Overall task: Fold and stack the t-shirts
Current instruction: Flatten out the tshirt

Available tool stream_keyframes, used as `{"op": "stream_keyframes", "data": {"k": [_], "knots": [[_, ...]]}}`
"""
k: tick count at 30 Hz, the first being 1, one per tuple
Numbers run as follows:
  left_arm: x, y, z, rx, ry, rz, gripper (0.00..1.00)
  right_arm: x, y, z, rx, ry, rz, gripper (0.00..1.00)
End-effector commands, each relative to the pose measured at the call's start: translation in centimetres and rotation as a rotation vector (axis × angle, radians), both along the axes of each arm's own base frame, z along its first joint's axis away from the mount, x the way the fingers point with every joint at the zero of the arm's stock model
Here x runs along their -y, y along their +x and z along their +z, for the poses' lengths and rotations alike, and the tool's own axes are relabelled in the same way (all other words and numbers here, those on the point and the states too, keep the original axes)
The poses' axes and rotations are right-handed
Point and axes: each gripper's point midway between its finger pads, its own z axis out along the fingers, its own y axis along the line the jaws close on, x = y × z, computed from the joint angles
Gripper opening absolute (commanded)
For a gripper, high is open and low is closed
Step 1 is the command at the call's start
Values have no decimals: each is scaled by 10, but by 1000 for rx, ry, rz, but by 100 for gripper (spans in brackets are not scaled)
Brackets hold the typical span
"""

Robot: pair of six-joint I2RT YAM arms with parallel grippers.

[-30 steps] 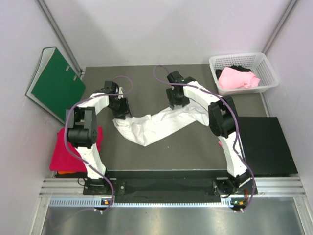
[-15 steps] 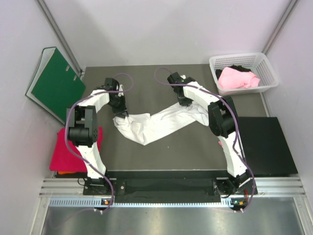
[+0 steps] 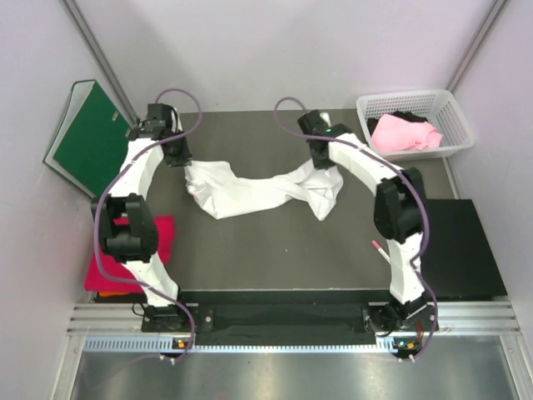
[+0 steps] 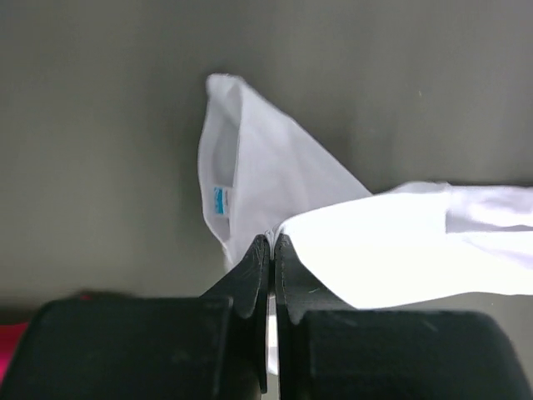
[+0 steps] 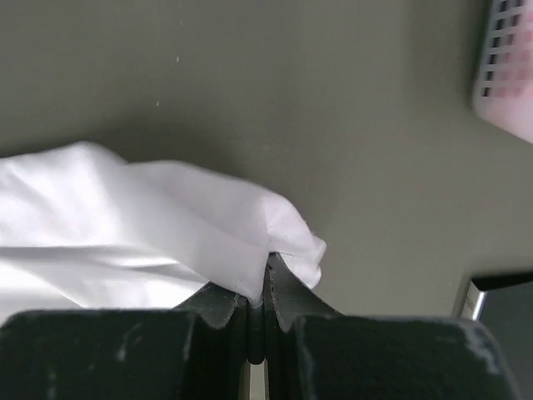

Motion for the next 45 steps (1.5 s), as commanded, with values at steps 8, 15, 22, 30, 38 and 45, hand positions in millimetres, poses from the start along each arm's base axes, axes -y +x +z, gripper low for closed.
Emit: {"op": "stream_keyframes", "data": {"k": [8,15,22,30,38,45], "knots": [[-15,-42,19,42,44,52,0,80,-28,61,76,498,-250,0],[7,-113,-4,-58,-62,4,0,106,-83,6,-131,525,-292,0],[38,-188,-30,-237,-204,-90,0,90,-92,-20,-225,590,-278,0],[33,-168,-13,-156,-160,-74,99,81,-65,-20,-239,621,-259,0],[33,-80,-20,-15,-182,-7,98,76,-55,-24,-247,639,-245,0],[54,-31,-54,-102,-295,-63,52,72,-53,-29,-263,654,-238,0]]}}
